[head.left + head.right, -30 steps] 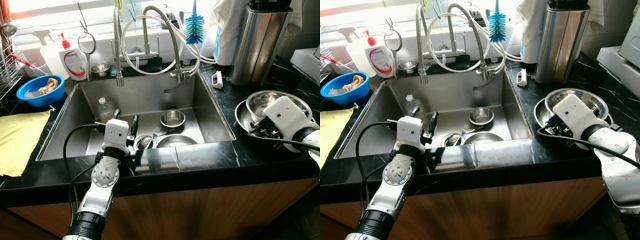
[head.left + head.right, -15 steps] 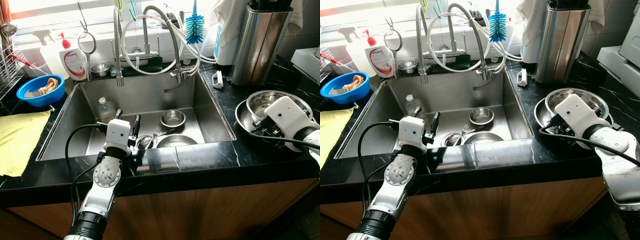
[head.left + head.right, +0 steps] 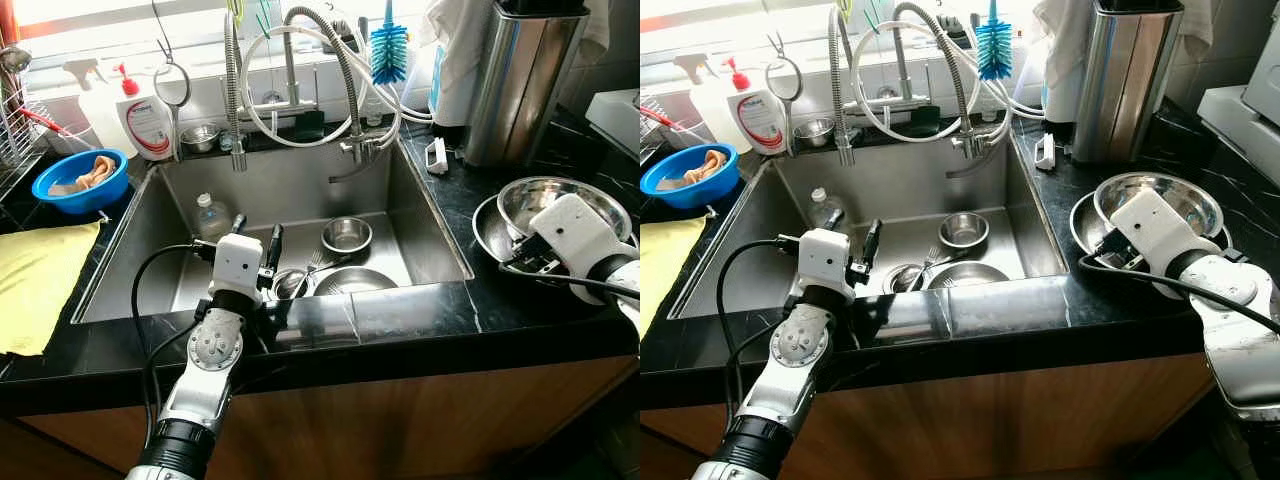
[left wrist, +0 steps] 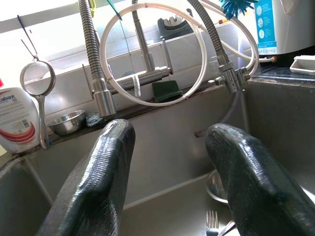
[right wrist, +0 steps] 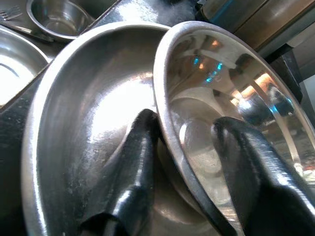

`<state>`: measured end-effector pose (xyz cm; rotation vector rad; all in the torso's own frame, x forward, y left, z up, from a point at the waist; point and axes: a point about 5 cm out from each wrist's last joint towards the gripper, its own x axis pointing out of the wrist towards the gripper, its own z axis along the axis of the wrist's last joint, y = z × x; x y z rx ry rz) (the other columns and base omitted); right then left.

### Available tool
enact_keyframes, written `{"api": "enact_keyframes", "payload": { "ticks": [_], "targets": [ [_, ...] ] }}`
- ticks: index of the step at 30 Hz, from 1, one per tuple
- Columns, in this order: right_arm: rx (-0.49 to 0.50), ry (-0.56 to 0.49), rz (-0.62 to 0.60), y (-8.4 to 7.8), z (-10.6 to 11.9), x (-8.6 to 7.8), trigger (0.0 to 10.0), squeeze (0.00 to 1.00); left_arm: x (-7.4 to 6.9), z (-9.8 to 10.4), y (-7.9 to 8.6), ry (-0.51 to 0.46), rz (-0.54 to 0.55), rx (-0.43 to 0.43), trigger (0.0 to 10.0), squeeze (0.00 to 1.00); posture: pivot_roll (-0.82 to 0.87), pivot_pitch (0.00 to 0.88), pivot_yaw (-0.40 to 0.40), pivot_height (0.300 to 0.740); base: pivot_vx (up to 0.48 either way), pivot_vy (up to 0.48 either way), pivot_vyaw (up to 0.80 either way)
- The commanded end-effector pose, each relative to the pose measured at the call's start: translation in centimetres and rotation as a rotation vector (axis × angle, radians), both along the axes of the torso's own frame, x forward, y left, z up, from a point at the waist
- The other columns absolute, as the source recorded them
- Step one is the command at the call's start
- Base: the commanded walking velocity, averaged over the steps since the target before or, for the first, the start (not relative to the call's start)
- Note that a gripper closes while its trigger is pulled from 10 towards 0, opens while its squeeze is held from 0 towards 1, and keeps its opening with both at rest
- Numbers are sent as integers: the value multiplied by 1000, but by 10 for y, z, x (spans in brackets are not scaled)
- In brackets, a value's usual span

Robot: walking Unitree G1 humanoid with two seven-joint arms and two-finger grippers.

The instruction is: Kitchen organization

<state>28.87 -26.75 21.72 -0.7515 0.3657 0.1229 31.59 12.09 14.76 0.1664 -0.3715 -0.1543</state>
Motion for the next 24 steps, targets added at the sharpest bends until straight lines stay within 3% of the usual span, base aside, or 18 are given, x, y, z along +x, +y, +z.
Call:
{"api": "enact_keyframes", "payload": {
  "ticks": [1,11,14,17,24],
  "targets": [
    [-2,-5,22,5,-1,2,0,0,3,1,2,6,2,19,10000,0,-224,0,124,740,0,0,0],
    [-2,-22,37,8,1,6,0,0,3,0,4,8,11,20,10000,0,-219,0,119,740,0,0,0],
    [-1,-60,42,11,7,9,0,0,2,-1,3,12,12,19,10000,0,-218,0,113,740,0,0,0],
    [12,-163,30,14,27,14,0,0,2,-2,1,14,12,14,10000,0,-223,0,112,740,0,0,0],
    [16,-236,24,16,41,17,0,0,2,-3,0,19,11,7,10000,0,-217,0,106,740,0,0,0]
  ]
}}
